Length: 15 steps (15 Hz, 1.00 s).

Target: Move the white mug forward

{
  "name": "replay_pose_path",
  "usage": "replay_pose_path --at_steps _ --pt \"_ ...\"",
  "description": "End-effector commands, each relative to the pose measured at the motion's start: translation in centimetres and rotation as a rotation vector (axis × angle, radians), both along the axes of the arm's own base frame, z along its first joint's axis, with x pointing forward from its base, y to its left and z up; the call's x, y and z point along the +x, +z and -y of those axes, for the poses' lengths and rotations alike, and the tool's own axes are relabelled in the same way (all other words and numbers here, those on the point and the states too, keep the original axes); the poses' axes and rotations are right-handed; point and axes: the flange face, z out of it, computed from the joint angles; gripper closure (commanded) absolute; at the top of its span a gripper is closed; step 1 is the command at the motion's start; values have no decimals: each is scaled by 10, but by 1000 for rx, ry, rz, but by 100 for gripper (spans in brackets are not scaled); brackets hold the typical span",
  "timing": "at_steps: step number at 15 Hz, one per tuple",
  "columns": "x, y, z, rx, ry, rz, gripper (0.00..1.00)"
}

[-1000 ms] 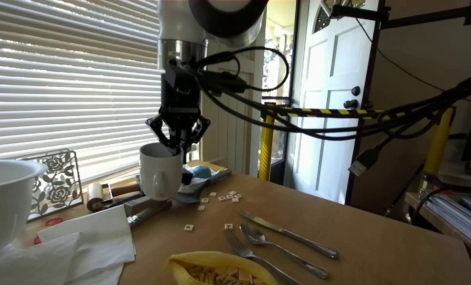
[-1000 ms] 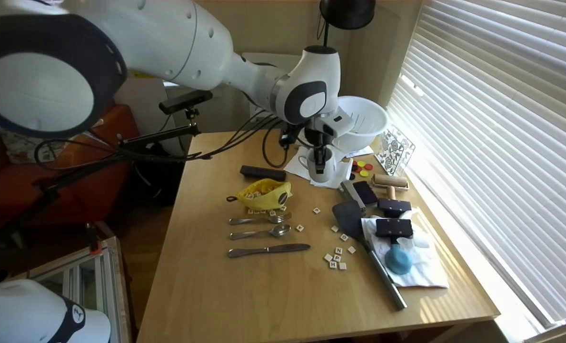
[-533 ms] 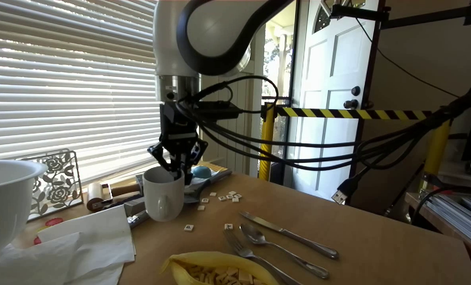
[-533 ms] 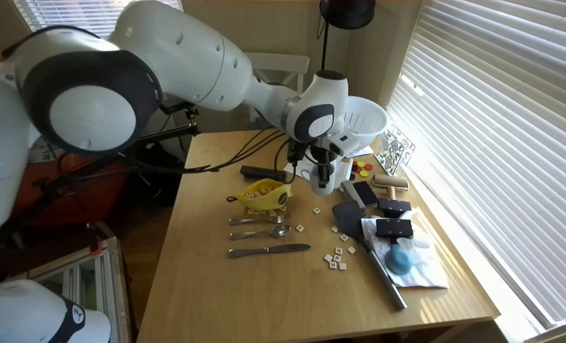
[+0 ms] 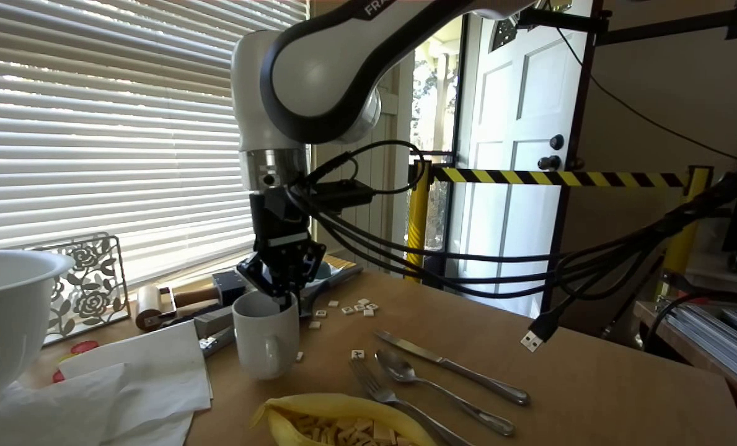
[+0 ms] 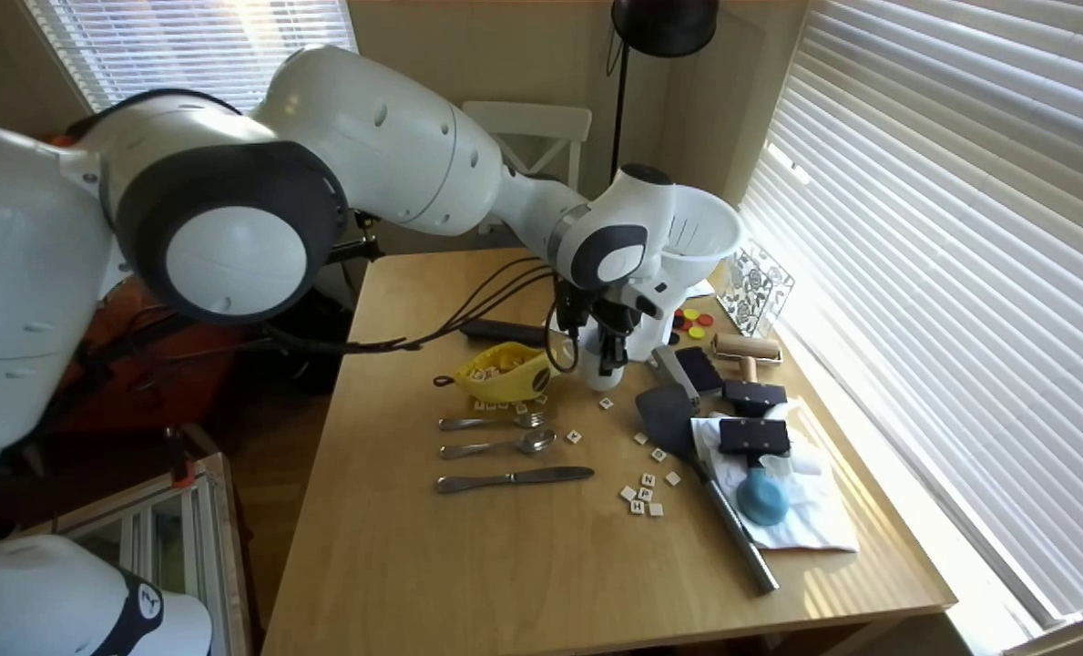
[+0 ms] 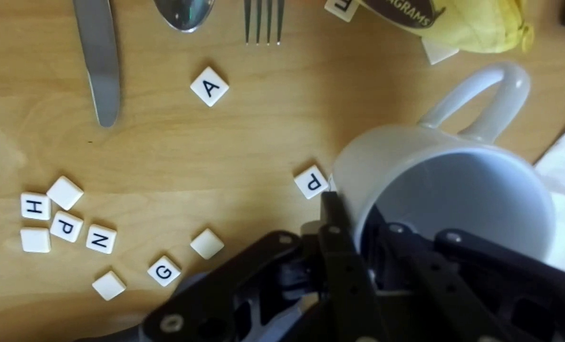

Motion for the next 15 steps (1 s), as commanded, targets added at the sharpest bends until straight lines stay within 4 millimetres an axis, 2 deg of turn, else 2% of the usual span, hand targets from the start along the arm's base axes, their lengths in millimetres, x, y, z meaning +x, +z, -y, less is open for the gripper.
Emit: replay_pose_path --at_steps 1,6,15 --pt "10 -1 -13 36 88 -5 97" --pt "13 -5 -23 40 156 -8 97" --pt "17 -6 -24 45 201 3 97"
